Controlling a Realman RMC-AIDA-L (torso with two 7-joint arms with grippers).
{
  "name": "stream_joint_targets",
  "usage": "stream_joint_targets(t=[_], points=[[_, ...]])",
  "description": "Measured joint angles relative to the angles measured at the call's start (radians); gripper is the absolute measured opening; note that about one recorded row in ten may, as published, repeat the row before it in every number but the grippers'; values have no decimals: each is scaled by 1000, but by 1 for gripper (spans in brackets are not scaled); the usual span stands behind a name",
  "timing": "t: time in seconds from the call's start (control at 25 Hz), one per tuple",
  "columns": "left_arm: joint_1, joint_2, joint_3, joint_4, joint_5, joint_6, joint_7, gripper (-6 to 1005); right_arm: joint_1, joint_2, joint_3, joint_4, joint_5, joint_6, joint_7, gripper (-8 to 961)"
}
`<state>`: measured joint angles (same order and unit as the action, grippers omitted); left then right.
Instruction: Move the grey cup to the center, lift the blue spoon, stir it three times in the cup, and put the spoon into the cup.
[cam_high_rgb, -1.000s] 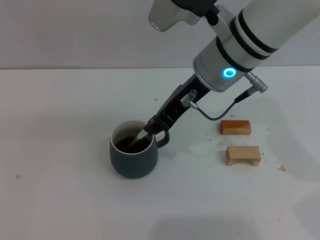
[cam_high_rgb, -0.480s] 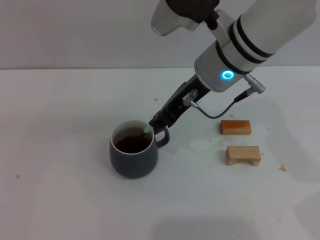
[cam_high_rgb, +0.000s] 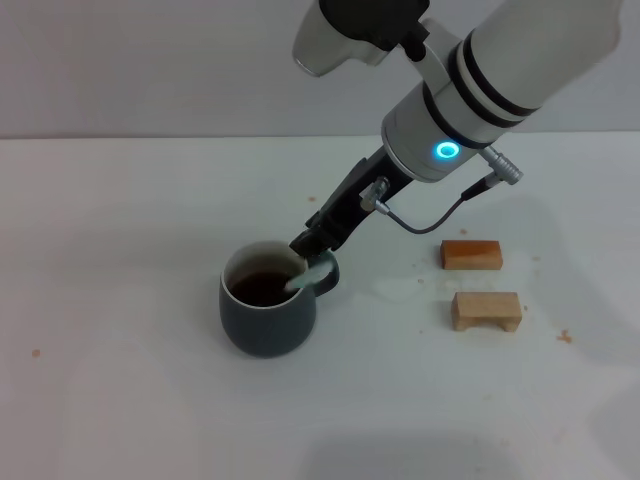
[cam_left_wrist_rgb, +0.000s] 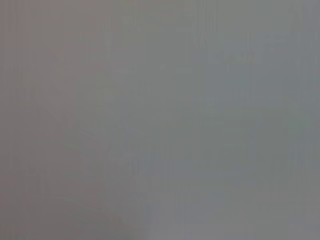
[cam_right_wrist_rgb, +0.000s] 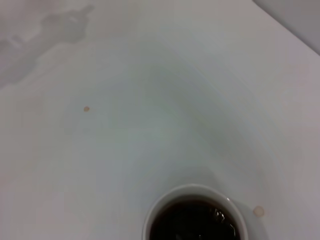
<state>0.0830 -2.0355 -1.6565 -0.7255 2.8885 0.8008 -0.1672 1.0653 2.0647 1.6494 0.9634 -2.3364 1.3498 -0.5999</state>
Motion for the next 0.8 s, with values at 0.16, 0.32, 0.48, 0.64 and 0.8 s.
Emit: stream_joint_targets(t=[0.16, 0.32, 0.48, 0.64, 0.8], points=[[-1, 0, 0, 1, 0, 0, 0, -2, -1, 0, -3, 10, -1, -4, -2, 275], [-3, 0, 0, 3, 0, 0, 0, -2, 0, 0, -3, 10, -1, -18, -13, 328], [-9, 0, 0, 8, 0, 0, -1, -2, -33, 3, -3, 29, 17, -126, -65, 328], [-17, 0, 0, 10, 0, -7, -1, -2, -140, 9, -10, 77, 90, -332, -164, 328], [-24, 0, 1, 11, 0, -16, -1, -2, -255, 11, -26, 106, 193, -546, -298, 328]])
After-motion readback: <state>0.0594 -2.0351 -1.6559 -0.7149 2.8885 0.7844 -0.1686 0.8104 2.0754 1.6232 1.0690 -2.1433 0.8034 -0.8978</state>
